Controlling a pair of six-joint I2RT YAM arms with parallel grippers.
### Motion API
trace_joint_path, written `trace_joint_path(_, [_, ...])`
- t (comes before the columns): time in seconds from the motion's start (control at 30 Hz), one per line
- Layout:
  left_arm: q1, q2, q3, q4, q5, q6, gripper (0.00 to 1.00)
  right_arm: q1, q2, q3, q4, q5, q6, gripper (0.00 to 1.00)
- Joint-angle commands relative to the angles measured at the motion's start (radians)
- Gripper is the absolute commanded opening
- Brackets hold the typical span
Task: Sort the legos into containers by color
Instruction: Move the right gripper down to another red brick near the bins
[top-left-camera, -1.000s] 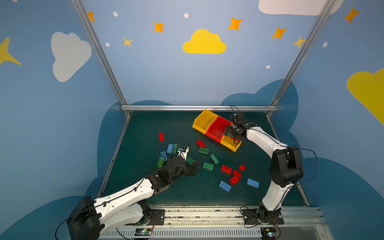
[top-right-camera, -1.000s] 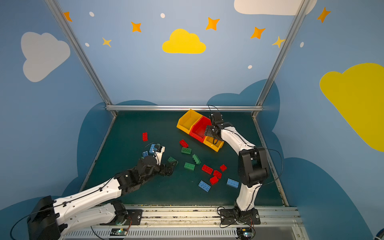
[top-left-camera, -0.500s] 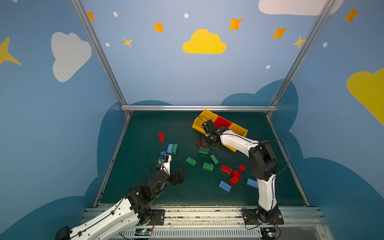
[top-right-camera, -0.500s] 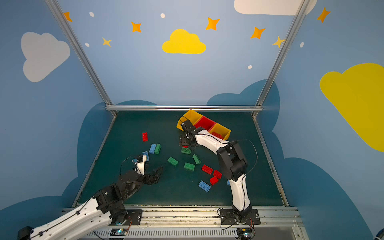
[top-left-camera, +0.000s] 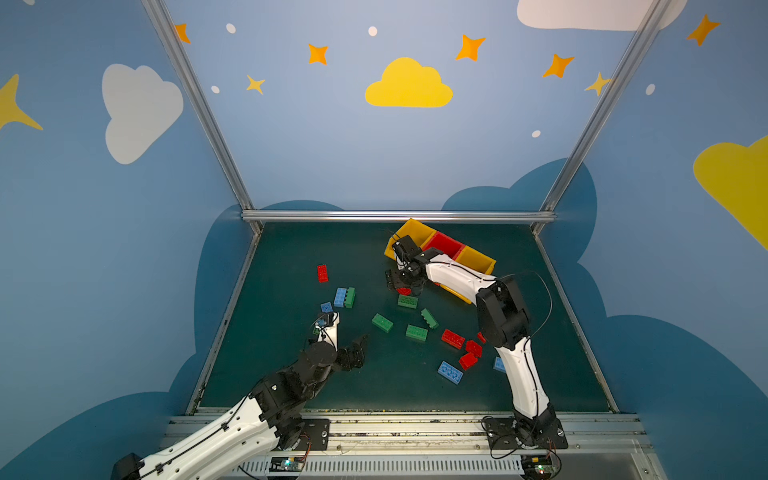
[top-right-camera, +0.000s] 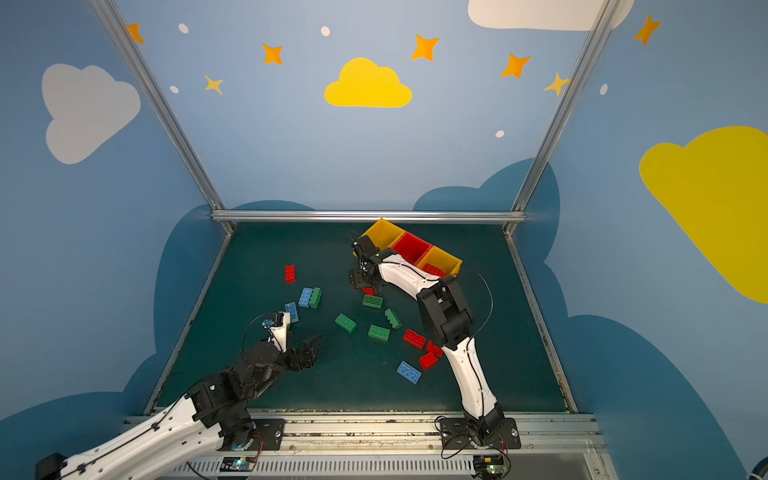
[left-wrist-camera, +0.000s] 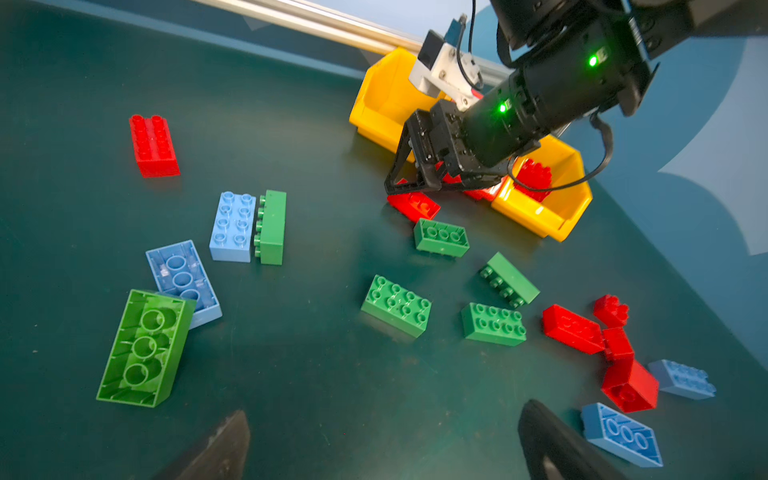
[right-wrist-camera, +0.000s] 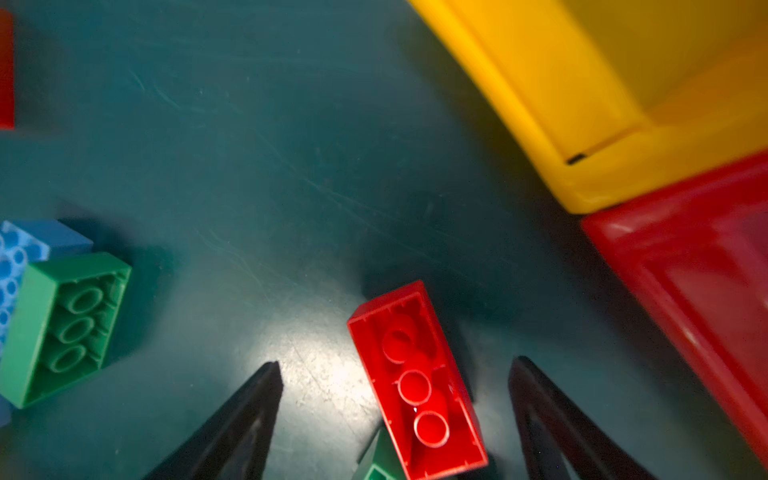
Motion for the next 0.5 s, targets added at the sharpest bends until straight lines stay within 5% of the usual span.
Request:
trace_joint_path(0.0, [-0.001,0.025,0.001,0.03,-0.015,0.006,1.0,-0.001,0.033,0.023,-0.04,-0.037,-0.033,0.8])
trace_joint_path(0.1, [-0.001,0.045,0.006,0.038,-0.016,0.012,1.0,-0.001,0.042,0.02,-0.038,-0.045,-0.032,0.75])
trace_joint_path(0.47, [0.0,0.043,0.01,0.045,-0.015,0.017,1.0,-0.002,0.041,0.057,-0.092,0.012,-0.033,0.34])
